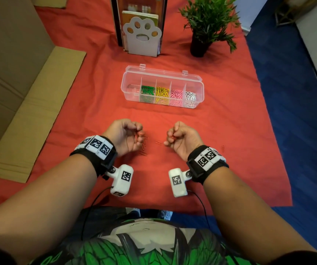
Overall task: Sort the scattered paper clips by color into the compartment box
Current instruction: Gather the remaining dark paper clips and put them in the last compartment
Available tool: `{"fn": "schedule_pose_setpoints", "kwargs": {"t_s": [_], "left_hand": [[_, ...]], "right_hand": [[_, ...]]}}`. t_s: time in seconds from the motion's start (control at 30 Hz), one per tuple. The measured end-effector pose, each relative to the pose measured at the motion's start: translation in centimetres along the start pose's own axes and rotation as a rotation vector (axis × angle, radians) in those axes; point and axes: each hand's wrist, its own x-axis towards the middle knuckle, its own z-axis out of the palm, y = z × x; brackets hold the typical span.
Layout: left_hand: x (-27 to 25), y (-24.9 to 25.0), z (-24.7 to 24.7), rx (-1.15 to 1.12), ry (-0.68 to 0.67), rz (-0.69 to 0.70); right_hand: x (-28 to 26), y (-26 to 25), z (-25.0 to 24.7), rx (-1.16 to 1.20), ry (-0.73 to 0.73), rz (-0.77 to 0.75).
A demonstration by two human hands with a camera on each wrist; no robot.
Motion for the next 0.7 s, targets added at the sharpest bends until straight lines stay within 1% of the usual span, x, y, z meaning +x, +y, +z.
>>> {"fn": "schedule_pose_setpoints", "kwargs": {"t_s": [0.03, 0.07, 0.13, 0.17, 0.2, 0.27, 0.33, 0.37, 0.4, 0.43, 0.47, 0.53, 0.6, 0.67, 0.7], "left_hand": [[0.1, 0.2, 0.0, -0.017, 0.005, 0.024], [0.4, 0.2, 0.0, -0.005, 0.050, 0.039], [1.4, 0.1, -0.2, 0.089, 0.221, 0.055], [2.0, -0.1, -0.3, 0.182, 0.318, 0.070], [2.6, -0.1, -0.6, 0.324, 0.410, 0.098], [3.6, -0.3, -1.4, 0.728, 0.576, 0.170], [4.0, -0.4, -1.9, 1.115, 0.716, 0.239], [4.1, -0.3, -2.1, 1.248, 0.749, 0.268], [4.3, -0.3, -2.2, 1.352, 0.768, 0.293], [4.5, -0.2, -2.2, 1.443, 0.780, 0.303], [4.6, -0.2, -2.1, 1.515, 0.780, 0.290], [4.9, -0.2, -2.0, 1.601, 0.757, 0.258], [5.1, -0.2, -1.8, 1.614, 0.725, 0.250], [5.1, -0.4, -1.5, 1.623, 0.687, 0.224], [5.0, -0.4, -1.3, 1.624, 0.668, 0.200]], "right_hand": [[0.0, -0.1, -0.1, 0.024, -0.013, 0.004], [0.1, -0.2, 0.0, 0.028, -0.020, 0.023], [0.4, 0.0, 0.3, -0.060, 0.018, 0.077], [0.8, 0.3, 0.3, -0.170, 0.076, 0.095], [1.3, 0.6, 0.3, -0.327, 0.142, 0.106], [2.2, 1.3, 0.2, -0.758, 0.235, 0.085], [2.4, 1.6, 0.4, -1.258, 0.237, -0.013], [2.2, 1.8, 0.6, -1.465, 0.223, -0.069], [2.3, 2.1, 0.6, -1.615, 0.203, -0.119], [2.2, 2.3, 0.8, -1.711, 0.184, -0.154], [2.1, 2.6, 0.9, -1.789, 0.162, -0.186], [1.9, 3.4, 1.3, -1.922, 0.131, -0.195], [1.7, 3.9, 1.5, -1.994, 0.126, -0.166], [1.8, 4.1, 1.3, -1.992, 0.126, -0.161], [2.1, 4.1, 1.1, -1.986, 0.104, -0.156]]}}
